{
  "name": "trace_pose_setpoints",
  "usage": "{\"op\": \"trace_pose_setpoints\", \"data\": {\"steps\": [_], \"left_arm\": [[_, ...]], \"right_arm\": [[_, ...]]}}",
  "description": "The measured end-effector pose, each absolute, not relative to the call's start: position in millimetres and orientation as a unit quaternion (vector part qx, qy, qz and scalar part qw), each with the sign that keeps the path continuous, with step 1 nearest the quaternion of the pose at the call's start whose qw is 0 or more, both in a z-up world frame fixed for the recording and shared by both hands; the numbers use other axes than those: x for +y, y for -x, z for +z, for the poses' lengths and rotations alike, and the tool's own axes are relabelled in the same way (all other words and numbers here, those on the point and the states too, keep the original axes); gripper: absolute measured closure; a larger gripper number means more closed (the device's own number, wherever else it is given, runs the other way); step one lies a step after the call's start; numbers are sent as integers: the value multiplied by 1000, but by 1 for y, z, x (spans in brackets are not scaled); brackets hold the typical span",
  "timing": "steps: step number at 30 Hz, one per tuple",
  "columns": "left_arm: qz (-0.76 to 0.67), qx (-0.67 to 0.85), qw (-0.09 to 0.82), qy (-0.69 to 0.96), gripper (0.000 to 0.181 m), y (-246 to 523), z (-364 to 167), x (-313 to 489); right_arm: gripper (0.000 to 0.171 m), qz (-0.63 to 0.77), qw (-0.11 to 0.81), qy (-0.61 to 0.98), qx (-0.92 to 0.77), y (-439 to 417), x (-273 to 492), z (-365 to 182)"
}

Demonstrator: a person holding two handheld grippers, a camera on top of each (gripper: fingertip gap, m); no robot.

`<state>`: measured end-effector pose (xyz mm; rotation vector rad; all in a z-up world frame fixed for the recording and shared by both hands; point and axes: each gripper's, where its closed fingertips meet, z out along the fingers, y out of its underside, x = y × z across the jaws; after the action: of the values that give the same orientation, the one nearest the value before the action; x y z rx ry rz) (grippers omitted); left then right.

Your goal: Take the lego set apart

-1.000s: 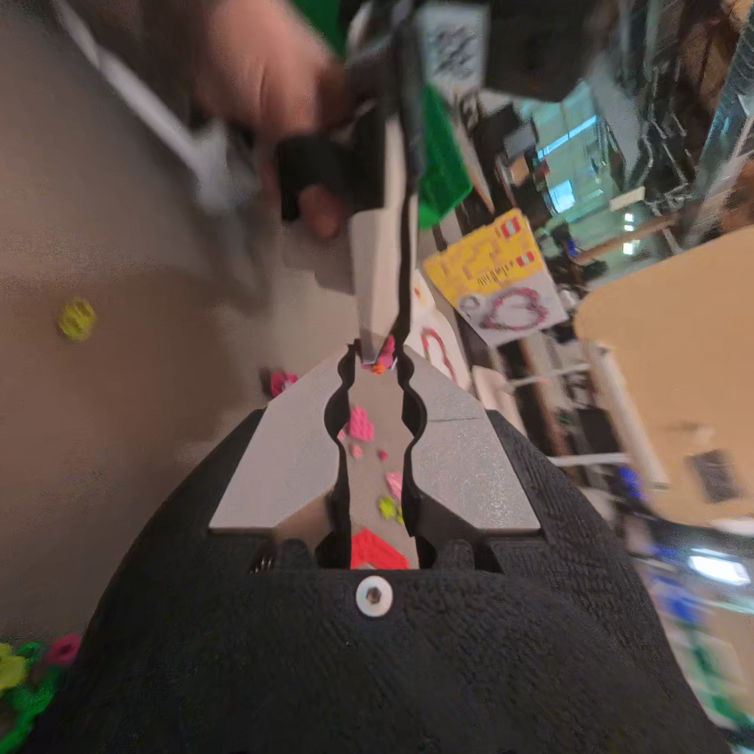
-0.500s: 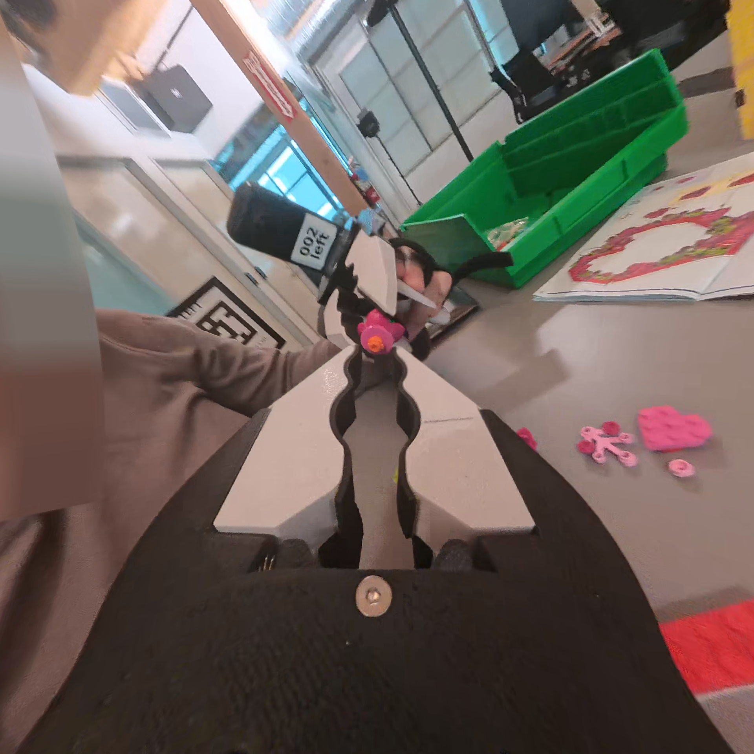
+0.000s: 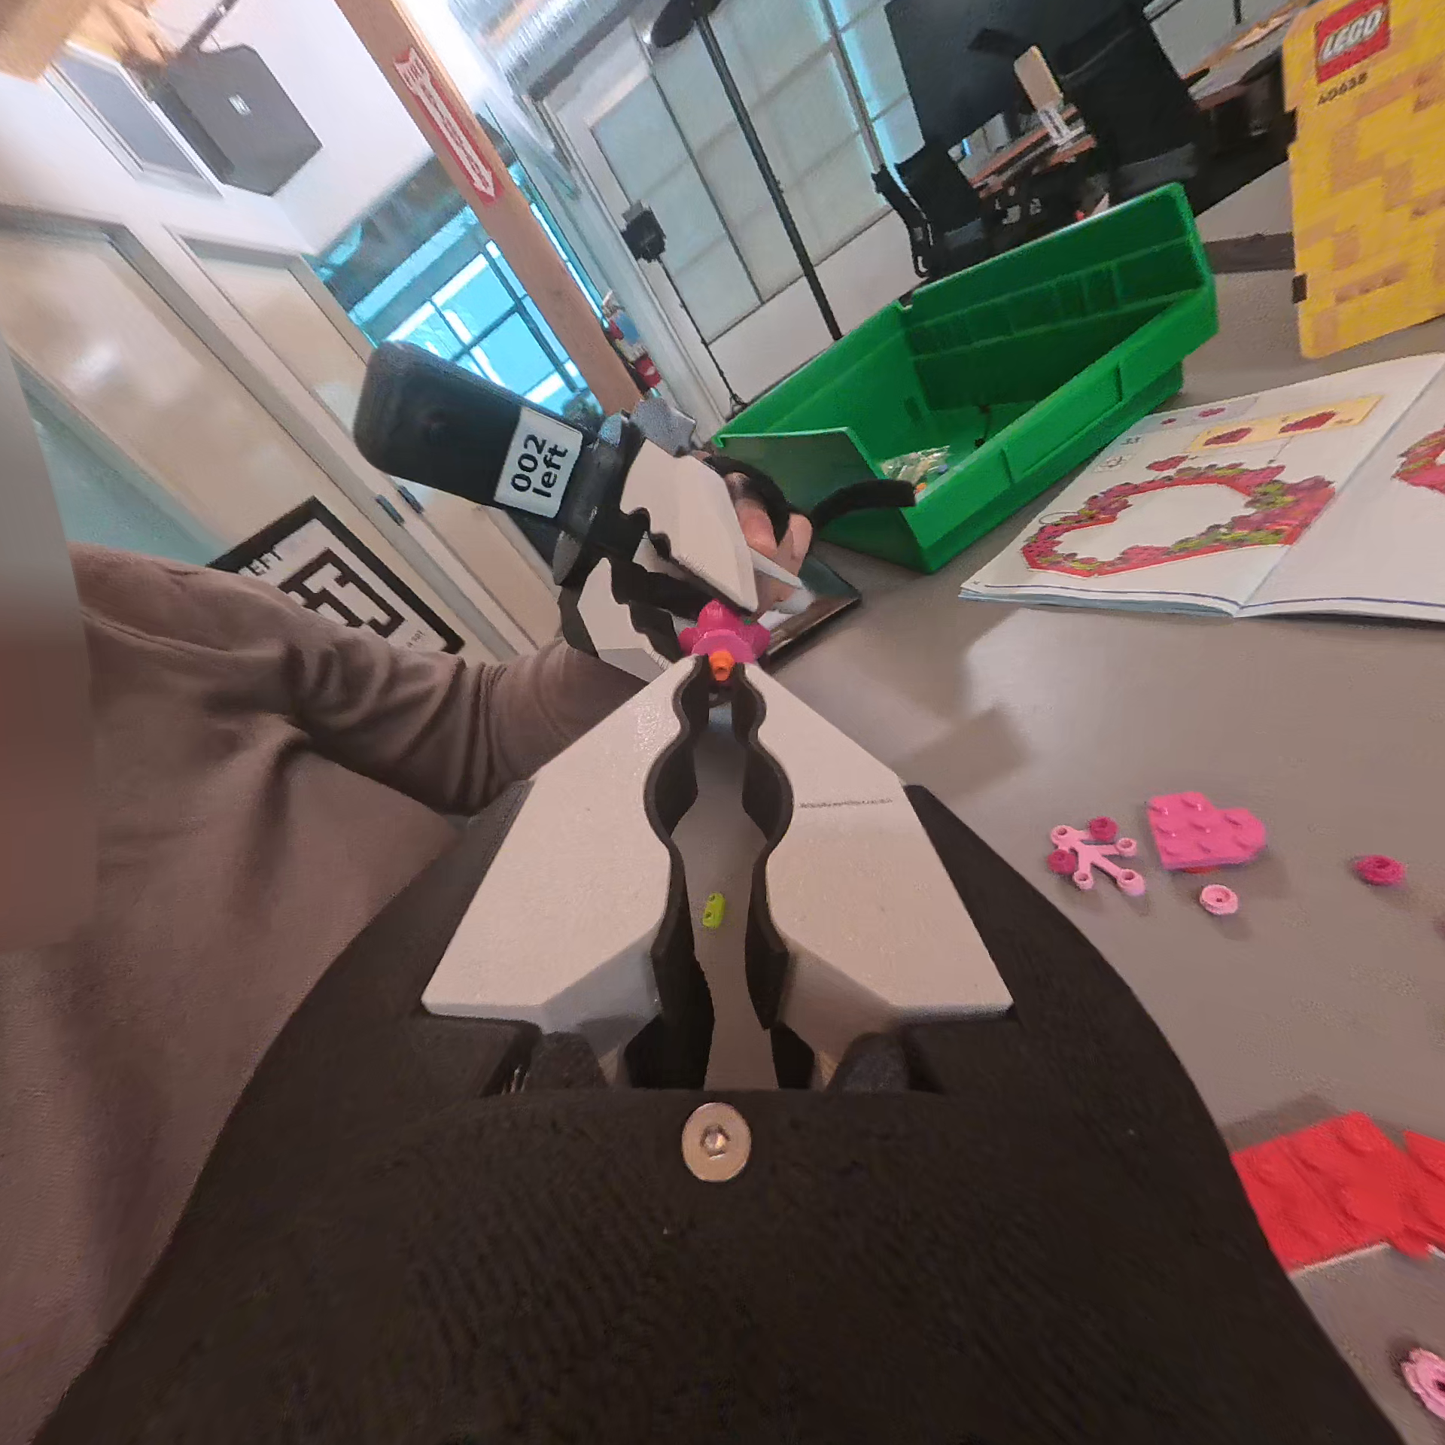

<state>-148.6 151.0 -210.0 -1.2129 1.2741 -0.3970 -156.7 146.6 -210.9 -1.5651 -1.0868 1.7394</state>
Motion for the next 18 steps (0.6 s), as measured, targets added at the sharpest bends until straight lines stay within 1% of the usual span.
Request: {"op": "trace_pose_setpoints", "data": {"steps": [2,4,5,6,8,10,12,13,15,16,18], "left_arm": [[-172,563,610,530,164,150,-214,150],[-137,552,616,545,164,170,-214,161],[-156,535,622,550,164,181,-207,163],[-188,511,629,555,164,187,-199,164],[-206,496,630,561,164,189,-196,166],[-197,514,616,564,163,179,-208,166],[-183,539,605,557,163,168,-218,162],[-179,548,601,554,163,163,-221,160],[-173,559,596,549,163,158,-225,158],[-169,564,594,549,163,157,-228,158],[-166,569,588,551,163,156,-232,158]], "right_arm": [[167,643,275,585,-412,156,147,-215],[167,645,294,585,-393,142,160,-209],[168,634,306,594,-390,134,170,-209],[167,594,324,613,-409,129,177,-218],[167,477,348,648,-480,129,182,-244],[166,385,332,670,-541,133,179,-272],[165,331,302,685,-575,134,173,-294],[143,309,290,694,-582,134,173,-304],[125,275,265,714,-587,129,175,-320],[122,268,257,721,-585,128,176,-324],[121,263,254,726,-583,126,177,-325]]}}
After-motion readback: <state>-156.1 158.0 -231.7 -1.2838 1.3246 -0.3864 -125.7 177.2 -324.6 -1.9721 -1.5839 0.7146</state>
